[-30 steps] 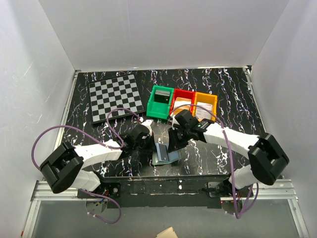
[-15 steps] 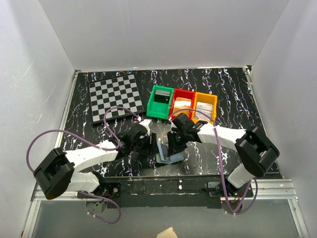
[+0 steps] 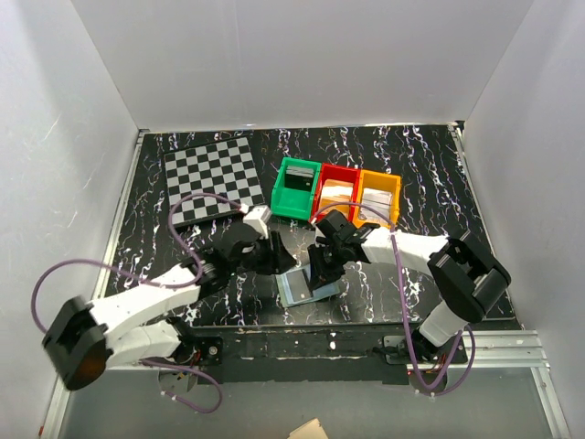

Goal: Take the credit cards out of the card holder
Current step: Remove the credit card from the card holder.

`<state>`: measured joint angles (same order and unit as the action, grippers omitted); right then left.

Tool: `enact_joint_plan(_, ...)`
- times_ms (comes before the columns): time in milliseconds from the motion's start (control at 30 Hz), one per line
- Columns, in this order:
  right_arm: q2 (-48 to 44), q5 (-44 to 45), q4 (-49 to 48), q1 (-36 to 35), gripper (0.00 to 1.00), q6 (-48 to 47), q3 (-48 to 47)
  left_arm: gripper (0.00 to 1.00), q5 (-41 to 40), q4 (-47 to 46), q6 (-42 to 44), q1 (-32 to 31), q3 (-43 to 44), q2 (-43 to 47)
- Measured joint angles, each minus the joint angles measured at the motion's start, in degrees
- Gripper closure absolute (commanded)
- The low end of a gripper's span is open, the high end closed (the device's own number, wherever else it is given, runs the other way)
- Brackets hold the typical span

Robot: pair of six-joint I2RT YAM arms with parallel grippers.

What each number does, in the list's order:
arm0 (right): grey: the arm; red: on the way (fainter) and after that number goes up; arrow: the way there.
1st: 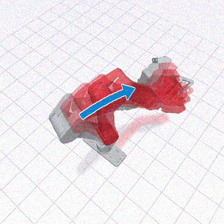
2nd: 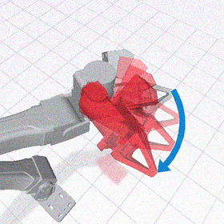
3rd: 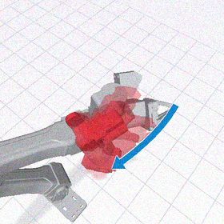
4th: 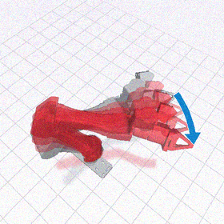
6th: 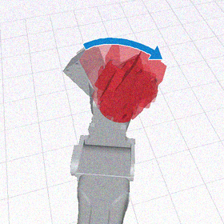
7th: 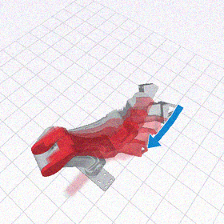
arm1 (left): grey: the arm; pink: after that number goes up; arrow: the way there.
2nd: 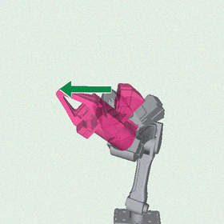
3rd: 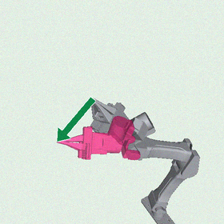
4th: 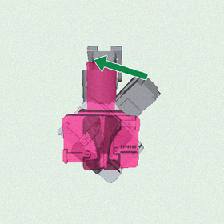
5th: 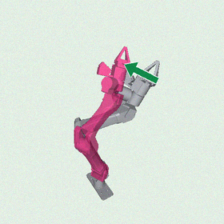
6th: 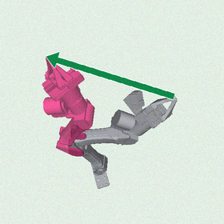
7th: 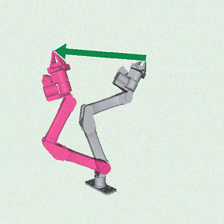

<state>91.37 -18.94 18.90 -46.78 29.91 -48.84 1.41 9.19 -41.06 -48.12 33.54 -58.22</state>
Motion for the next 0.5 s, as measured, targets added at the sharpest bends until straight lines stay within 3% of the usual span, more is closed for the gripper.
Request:
enact_joint_plan(133, 0.0, 0.8, 0.2, 0.0, 0.74, 0.1, 0.0, 0.73, 5.0, -5.9, -1.3, 0.0, 2.3, -13.2)
enact_joint_plan(233, -0.3, 1.2, 0.4, 0.2, 0.74, 0.1, 0.0, 0.75, 7.4, -8.1, -2.6, 0.0, 2.3, -20.1)
enact_joint_plan(500, -4.8, 1.7, 0.5, 2.0, 0.74, 0.2, 4.0, 0.76, 9.1, -11.3, -4.1, 0.0, 1.0, -23.1)
